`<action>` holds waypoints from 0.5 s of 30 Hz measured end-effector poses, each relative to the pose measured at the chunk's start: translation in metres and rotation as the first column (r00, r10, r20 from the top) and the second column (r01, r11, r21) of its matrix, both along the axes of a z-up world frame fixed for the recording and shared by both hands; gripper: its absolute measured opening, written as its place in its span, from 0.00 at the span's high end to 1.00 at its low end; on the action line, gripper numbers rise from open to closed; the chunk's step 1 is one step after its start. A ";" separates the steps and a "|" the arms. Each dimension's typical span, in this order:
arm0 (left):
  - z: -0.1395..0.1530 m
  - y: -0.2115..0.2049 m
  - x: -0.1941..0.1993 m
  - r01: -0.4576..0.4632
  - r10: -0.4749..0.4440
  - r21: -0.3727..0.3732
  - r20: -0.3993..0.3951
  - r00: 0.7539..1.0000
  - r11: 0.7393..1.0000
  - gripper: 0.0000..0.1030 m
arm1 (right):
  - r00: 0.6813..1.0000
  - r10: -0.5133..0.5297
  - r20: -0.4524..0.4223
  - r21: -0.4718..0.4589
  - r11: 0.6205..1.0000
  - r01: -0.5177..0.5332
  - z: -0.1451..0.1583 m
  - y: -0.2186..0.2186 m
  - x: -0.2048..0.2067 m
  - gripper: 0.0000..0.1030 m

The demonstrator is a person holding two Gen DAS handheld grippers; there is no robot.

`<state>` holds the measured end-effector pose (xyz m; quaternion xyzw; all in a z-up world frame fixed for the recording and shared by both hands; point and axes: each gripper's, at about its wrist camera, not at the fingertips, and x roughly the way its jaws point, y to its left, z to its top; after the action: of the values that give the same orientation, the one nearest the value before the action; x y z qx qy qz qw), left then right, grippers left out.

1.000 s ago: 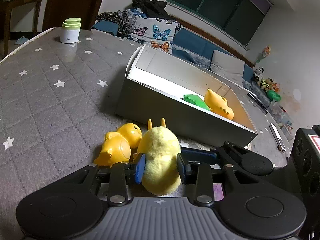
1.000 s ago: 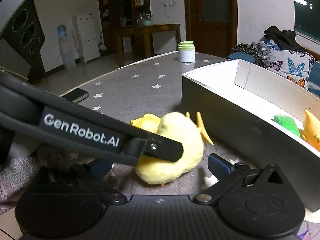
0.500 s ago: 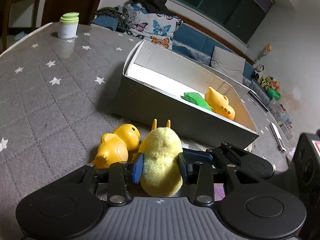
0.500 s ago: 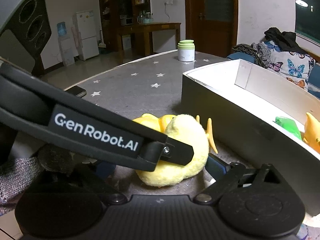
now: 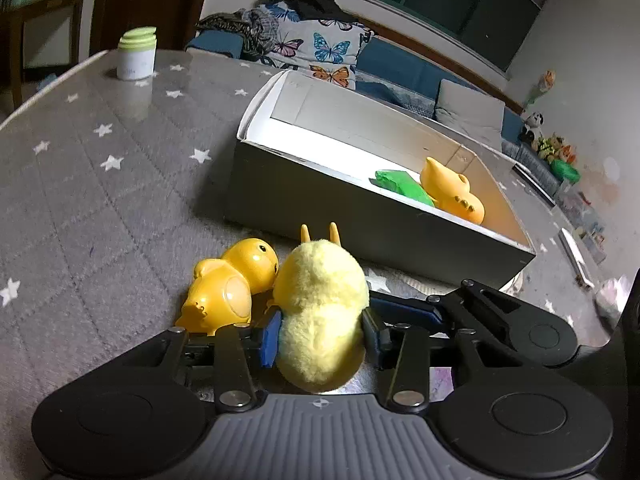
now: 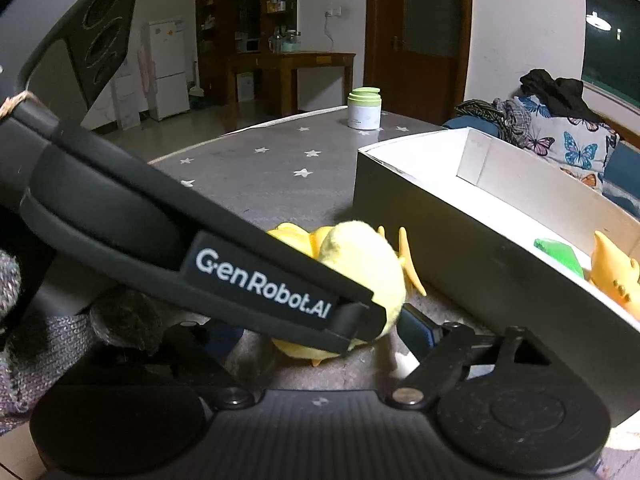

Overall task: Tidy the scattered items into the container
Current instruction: 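Close the left tool on the plush chick while the right tool pushes it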

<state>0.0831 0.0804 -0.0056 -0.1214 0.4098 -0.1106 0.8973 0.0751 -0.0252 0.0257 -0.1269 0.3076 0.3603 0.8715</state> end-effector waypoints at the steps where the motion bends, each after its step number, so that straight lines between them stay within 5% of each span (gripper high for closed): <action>1: 0.001 -0.002 -0.001 0.004 -0.004 0.011 0.005 1.000 1.000 0.57 | 1.000 -0.001 0.000 0.002 1.000 0.001 0.000 -0.001 -0.001 0.19; 15: 0.071 -0.031 0.019 0.075 -0.087 0.084 0.143 0.986 0.994 0.57 | 0.992 -0.042 0.120 0.064 0.997 0.034 0.051 -0.023 0.005 0.20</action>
<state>0.1021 0.0497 0.0659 -0.0609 0.3515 -0.1396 0.9237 0.0798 -0.0481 0.0763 -0.1158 0.2453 0.3446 0.8987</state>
